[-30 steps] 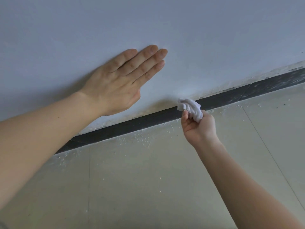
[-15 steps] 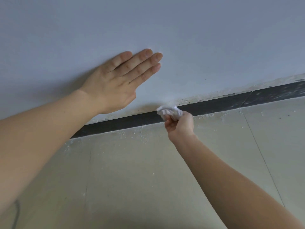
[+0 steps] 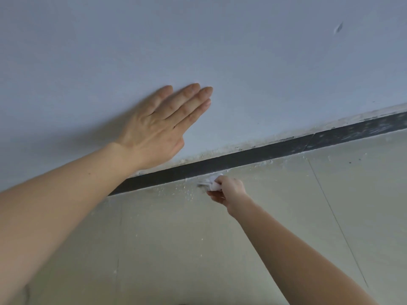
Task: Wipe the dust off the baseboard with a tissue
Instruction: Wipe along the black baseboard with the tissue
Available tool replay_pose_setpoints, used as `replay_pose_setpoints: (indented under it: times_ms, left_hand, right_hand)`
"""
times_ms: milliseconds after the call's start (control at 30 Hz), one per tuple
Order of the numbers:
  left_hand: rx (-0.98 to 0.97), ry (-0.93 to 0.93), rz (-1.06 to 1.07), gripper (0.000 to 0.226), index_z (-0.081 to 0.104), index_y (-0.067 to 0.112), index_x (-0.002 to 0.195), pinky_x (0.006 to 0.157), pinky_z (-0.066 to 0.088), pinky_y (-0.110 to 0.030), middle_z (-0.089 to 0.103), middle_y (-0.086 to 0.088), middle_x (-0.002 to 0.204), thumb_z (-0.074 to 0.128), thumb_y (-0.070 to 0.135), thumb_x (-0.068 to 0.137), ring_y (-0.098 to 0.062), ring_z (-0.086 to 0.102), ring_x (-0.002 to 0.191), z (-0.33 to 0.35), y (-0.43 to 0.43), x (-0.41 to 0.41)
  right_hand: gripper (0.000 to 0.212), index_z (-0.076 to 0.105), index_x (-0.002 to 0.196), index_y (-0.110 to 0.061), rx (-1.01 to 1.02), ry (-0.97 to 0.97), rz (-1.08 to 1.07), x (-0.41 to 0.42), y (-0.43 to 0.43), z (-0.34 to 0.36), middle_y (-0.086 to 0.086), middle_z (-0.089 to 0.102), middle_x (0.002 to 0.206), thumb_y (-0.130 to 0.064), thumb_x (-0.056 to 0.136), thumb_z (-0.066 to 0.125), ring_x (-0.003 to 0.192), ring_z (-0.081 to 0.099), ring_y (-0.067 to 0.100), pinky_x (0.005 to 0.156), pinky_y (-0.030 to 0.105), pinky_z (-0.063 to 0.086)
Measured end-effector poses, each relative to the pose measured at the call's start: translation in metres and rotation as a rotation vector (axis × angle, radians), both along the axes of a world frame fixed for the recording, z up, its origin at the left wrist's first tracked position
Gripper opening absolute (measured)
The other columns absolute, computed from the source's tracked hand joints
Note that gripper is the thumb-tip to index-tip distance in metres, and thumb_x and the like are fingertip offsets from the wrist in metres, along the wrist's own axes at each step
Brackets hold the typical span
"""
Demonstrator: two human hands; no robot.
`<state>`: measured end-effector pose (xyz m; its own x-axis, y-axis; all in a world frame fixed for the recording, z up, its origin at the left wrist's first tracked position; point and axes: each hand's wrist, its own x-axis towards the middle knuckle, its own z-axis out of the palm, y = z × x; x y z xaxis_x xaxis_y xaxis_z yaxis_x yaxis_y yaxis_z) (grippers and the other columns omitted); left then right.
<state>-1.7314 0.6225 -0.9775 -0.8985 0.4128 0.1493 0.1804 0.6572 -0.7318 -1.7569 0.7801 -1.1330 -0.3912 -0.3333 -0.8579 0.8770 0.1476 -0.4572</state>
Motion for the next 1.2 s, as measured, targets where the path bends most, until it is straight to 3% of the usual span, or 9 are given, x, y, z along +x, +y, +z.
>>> replay_pose_setpoints:
  times_ms: [100,267,433,533,733,867,1033,1133,1200]
  left_hand:
    - [-0.042,0.018,-0.019,0.075,0.009,0.011,0.156,0.118,-0.001,-0.037,-0.003,-0.002,0.160,0.041,0.020,0.089,-0.017,-0.009,0.146,-0.007,-0.008,0.003]
    - [0.007,-0.021,0.046,0.075,0.008,0.011,0.155,0.118,-0.003,-0.037,0.002,-0.003,0.162,0.041,0.016,0.087,-0.018,-0.012,0.145,-0.020,-0.022,0.027]
    - [-0.029,-0.046,0.027,0.074,0.012,0.012,0.156,0.120,0.002,-0.035,0.004,0.000,0.162,0.041,0.017,0.088,-0.015,-0.005,0.148,-0.018,-0.042,0.040]
    - [-0.003,-0.020,-0.001,0.073,0.015,0.012,0.155,0.119,0.003,-0.034,0.011,0.000,0.161,0.042,0.017,0.088,-0.015,-0.003,0.147,-0.021,-0.043,0.036]
    - [0.009,0.085,-0.065,0.072,0.022,0.014,0.154,0.116,0.004,-0.035,0.019,0.002,0.158,0.046,0.016,0.086,-0.016,0.010,0.144,-0.033,-0.050,0.030]
    - [0.005,0.154,-0.083,0.071,0.025,0.017,0.153,0.115,0.004,-0.034,0.023,0.004,0.156,0.046,0.017,0.086,-0.014,0.012,0.143,-0.041,-0.051,0.024]
    - [0.073,0.196,-0.095,0.070,0.027,0.018,0.153,0.114,0.005,-0.033,0.028,0.008,0.155,0.044,0.013,0.085,-0.013,0.022,0.145,-0.051,-0.049,0.022]
    - [0.102,0.200,-0.110,0.070,0.027,0.018,0.153,0.114,0.004,-0.033,0.028,0.008,0.155,0.044,0.012,0.085,-0.010,0.024,0.141,-0.054,-0.049,0.021]
    - [0.113,0.214,-0.104,0.071,0.027,0.018,0.153,0.114,0.004,-0.033,0.028,0.009,0.155,0.045,0.011,0.084,-0.012,0.023,0.145,-0.055,-0.049,0.021]
  right_hand:
    - [0.013,0.057,0.082,-0.006,-0.047,0.018,0.036,0.006,-0.030,-0.019,0.019,0.062,0.088,-0.003,0.090,0.047,0.075,0.059,0.029,0.072,0.034,0.050]
    - [0.030,0.055,0.120,0.011,-0.136,-0.131,-0.076,0.028,-0.065,-0.034,0.026,0.061,0.118,0.005,0.092,0.046,0.098,0.063,0.032,0.097,0.034,0.049]
    - [0.038,0.043,0.130,0.008,-0.251,-0.194,-0.292,0.030,-0.081,-0.032,0.025,0.051,0.130,0.011,0.092,0.037,0.118,0.054,0.038,0.084,0.035,0.054]
    - [0.032,0.054,0.100,0.011,-0.311,-0.193,-0.375,0.018,-0.065,-0.026,0.027,0.059,0.106,0.020,0.083,0.028,0.096,0.063,0.039,0.086,0.034,0.054]
    - [0.030,0.058,0.079,0.005,-0.307,-0.111,-0.785,-0.027,0.020,0.000,0.017,0.062,0.071,0.006,0.089,0.029,0.048,0.065,0.020,0.049,0.021,0.054]
    - [0.025,0.057,0.094,0.001,-0.017,-0.015,-0.468,-0.024,0.019,-0.007,0.014,0.061,0.072,-0.003,0.093,0.033,0.054,0.061,0.019,0.045,0.022,0.052]
    - [0.021,0.052,0.107,0.008,0.001,-0.054,0.017,0.018,-0.059,-0.007,0.020,0.064,0.077,0.003,0.096,0.034,0.063,0.062,0.025,0.053,0.026,0.057]
    - [0.024,0.054,0.092,0.008,-0.017,-0.057,-0.104,0.018,-0.085,-0.005,0.018,0.064,0.067,0.014,0.090,0.031,0.062,0.060,0.024,0.070,0.029,0.055]
    - [0.028,0.055,0.094,0.011,-0.044,-0.069,-0.288,0.006,-0.077,-0.006,0.023,0.064,0.076,0.017,0.087,0.029,0.062,0.061,0.026,0.066,0.030,0.057]
